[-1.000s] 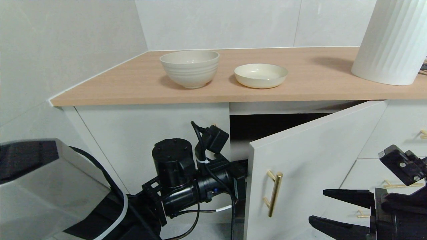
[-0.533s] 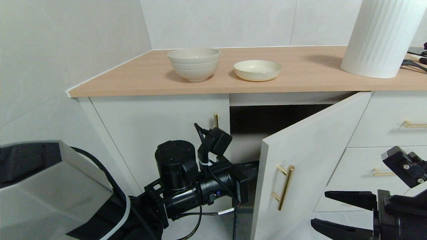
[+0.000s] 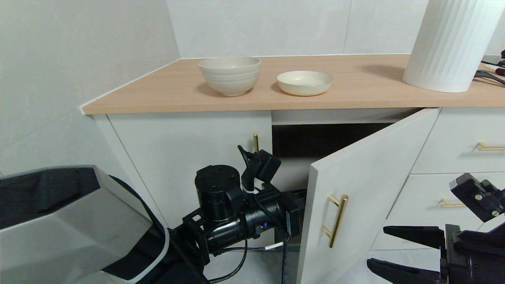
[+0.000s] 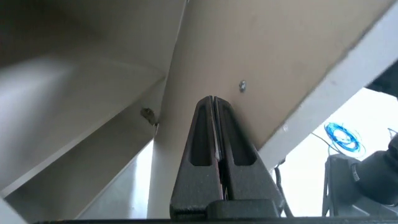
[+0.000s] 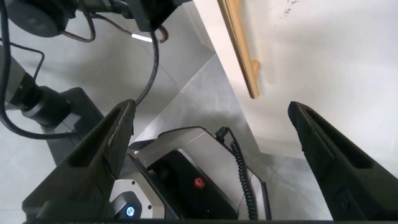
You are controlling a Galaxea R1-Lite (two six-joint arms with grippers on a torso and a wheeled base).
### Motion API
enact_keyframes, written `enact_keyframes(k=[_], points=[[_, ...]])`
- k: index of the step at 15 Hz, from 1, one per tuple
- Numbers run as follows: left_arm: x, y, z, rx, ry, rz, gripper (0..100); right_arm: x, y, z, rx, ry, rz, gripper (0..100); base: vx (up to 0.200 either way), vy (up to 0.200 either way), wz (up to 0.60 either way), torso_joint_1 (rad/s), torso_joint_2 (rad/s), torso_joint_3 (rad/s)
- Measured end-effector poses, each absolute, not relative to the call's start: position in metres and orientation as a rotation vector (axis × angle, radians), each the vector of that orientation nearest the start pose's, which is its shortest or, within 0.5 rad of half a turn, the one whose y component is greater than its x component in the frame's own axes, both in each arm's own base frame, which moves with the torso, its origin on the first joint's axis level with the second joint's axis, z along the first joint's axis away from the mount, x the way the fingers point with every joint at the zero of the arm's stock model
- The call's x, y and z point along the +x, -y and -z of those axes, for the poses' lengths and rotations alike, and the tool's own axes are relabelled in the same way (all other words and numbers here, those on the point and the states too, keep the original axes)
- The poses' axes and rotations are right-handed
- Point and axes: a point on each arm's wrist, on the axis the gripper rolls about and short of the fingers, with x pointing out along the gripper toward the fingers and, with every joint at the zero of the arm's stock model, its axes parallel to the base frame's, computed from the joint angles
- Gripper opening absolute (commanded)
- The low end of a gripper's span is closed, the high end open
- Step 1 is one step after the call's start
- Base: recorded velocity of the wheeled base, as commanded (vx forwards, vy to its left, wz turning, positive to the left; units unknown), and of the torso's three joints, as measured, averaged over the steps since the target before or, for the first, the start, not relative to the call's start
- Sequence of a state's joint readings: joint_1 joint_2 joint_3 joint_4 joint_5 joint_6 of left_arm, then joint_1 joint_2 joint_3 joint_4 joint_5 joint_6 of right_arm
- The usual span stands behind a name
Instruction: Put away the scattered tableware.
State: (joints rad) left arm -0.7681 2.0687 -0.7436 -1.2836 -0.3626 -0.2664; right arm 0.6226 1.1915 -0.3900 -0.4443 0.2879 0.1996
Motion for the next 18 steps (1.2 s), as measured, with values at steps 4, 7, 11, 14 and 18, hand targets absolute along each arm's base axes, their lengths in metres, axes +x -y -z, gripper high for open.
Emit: enact_keyframes(k=[4, 7, 11, 14, 18], points=[[0.255, 0.262, -0.107, -0.229, -0.188, 1.124, 0, 0.127, -0.099, -0.169, 0.121, -0.458, -0.860, 100, -0.200, 0.000, 0.00, 0.006, 0.00, 0.000], [0.257, 0.266, -0.109, -0.231, -0.178, 1.133, 0, 0.127, -0.099, -0.168, 0.120, -0.462, -0.860, 100, -0.067, 0.000, 0.00, -0.001, 0.00, 0.001], [0.272, 0.280, -0.112, -0.240, -0.126, 1.136, 0, 0.127, -0.100, -0.168, 0.119, -0.467, -0.860, 100, 0.000, 0.000, 0.00, 0.000, 0.00, 0.000], [0.279, 0.286, -0.107, -0.242, -0.117, 1.103, 0, 0.126, -0.101, -0.166, 0.107, -0.471, -0.875, 100, 0.000, 0.000, 0.00, 0.000, 0.00, 0.000], [0.279, 0.293, -0.106, -0.241, -0.109, 1.107, 0, 0.121, -0.106, -0.164, 0.092, -0.481, -0.917, 100, 0.000, 0.000, 0.00, 0.000, 0.00, 0.000]])
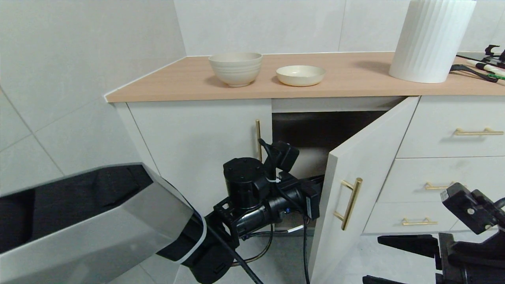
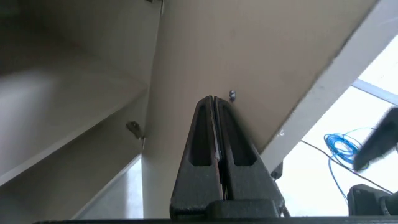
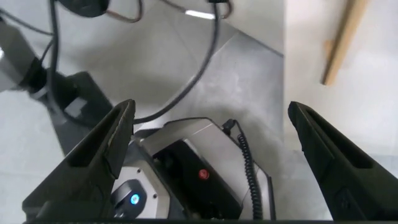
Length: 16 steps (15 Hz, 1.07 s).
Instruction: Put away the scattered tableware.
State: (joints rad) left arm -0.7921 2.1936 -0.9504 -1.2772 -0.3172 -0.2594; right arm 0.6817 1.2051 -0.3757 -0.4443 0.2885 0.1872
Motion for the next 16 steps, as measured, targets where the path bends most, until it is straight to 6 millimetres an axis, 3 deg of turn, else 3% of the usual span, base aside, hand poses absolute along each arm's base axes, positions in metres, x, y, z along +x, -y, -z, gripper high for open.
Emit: enact_keyframes(k=[4, 7, 10, 12, 16], points=[[0.267, 0.308, -0.106, -0.245, -0.109, 1.162, 0, 0.108, -0.110, -0.164, 0.081, -0.477, -1.005, 100, 0.000, 0.000, 0.00, 0.000, 0.00, 0.000], [0.214, 0.345, -0.111, -0.291, -0.151, 1.393, 0, 0.093, -0.106, -0.170, 0.101, -0.447, -1.143, 100, 0.000, 0.000, 0.00, 0.000, 0.00, 0.000], [0.182, 0.349, -0.119, -0.338, -0.103, 1.522, 0, 0.084, -0.099, -0.178, 0.118, -0.398, -1.197, 100, 0.000, 0.000, 0.00, 0.000, 0.00, 0.000], [0.190, 0.339, -0.117, -0.328, -0.111, 1.490, 0, 0.083, -0.098, -0.180, 0.122, -0.383, -1.194, 100, 0.000, 0.000, 0.00, 0.000, 0.00, 0.000], [0.219, 0.291, -0.117, -0.263, -0.159, 1.339, 0, 0.091, -0.095, -0.187, 0.130, -0.348, -1.092, 100, 0.000, 0.000, 0.00, 0.000, 0.00, 0.000]])
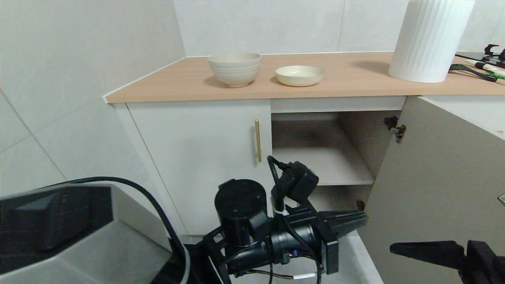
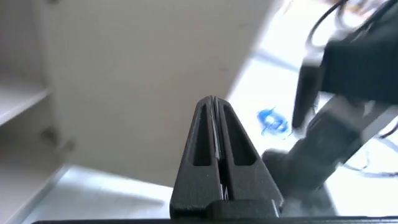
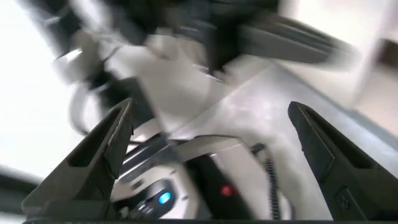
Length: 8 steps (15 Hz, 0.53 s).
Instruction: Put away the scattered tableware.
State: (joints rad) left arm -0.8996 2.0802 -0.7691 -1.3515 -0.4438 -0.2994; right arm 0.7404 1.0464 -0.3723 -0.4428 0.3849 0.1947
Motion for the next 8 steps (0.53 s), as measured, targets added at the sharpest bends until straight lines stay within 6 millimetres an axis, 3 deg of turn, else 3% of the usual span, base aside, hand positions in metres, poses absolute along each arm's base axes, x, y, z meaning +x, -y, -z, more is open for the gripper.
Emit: enact_keyframes(k=[3, 8], points=[[0.226, 0.247, -0.125, -0.200, -0.201, 1.230, 0, 0.104, -0.095, -0.186, 0.122, -0.342, -0.934, 100, 0.000, 0.000, 0.00, 0.000, 0.00, 0.000], [0.202, 0.168, -0.156, -0.165, -0.307, 1.042, 0, 0.112, -0.098, -0.183, 0.108, -0.366, -0.868, 100, 0.000, 0.000, 0.00, 0.000, 0.00, 0.000]])
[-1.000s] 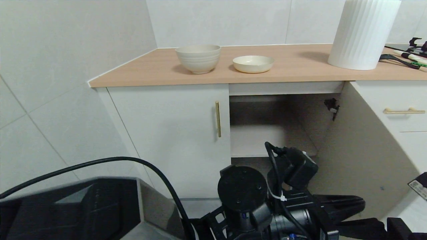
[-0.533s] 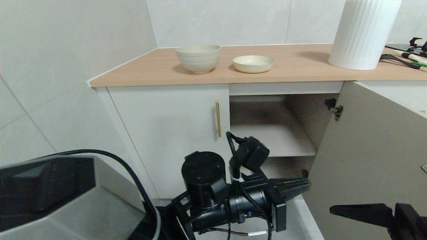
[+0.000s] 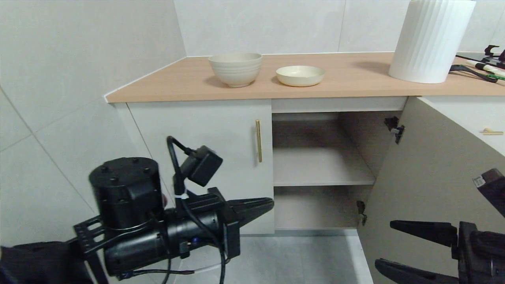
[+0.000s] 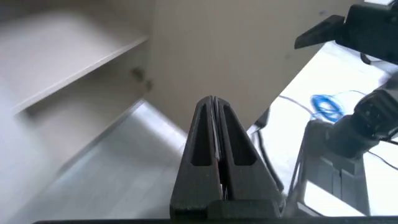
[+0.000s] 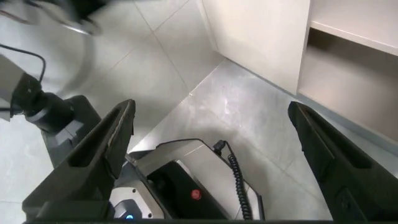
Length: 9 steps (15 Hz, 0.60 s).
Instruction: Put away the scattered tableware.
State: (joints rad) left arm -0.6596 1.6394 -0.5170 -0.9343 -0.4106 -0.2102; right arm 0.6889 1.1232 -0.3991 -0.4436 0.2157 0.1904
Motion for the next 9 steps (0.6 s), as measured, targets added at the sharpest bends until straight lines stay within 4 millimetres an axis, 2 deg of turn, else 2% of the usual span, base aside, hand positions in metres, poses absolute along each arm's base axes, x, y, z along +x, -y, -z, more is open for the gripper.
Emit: enact_keyframes(k=[1, 4, 9], points=[[0.196, 0.156, -0.162, -0.164, -0.315, 0.999, 100, 0.113, -0.100, -0.183, 0.107, -0.370, -0.867, 100, 0.000, 0.000, 0.00, 0.000, 0.00, 0.000], [0.180, 0.120, -0.181, -0.175, -0.297, 0.867, 100, 0.126, -0.109, -0.188, 0.104, -0.376, -0.859, 100, 0.000, 0.000, 0.00, 0.000, 0.00, 0.000], [0.171, 0.068, -0.205, -0.257, -0.231, 0.649, 100, 0.168, -0.124, -0.210, 0.105, -0.380, -0.740, 100, 0.000, 0.000, 0.00, 0.000, 0.00, 0.000]])
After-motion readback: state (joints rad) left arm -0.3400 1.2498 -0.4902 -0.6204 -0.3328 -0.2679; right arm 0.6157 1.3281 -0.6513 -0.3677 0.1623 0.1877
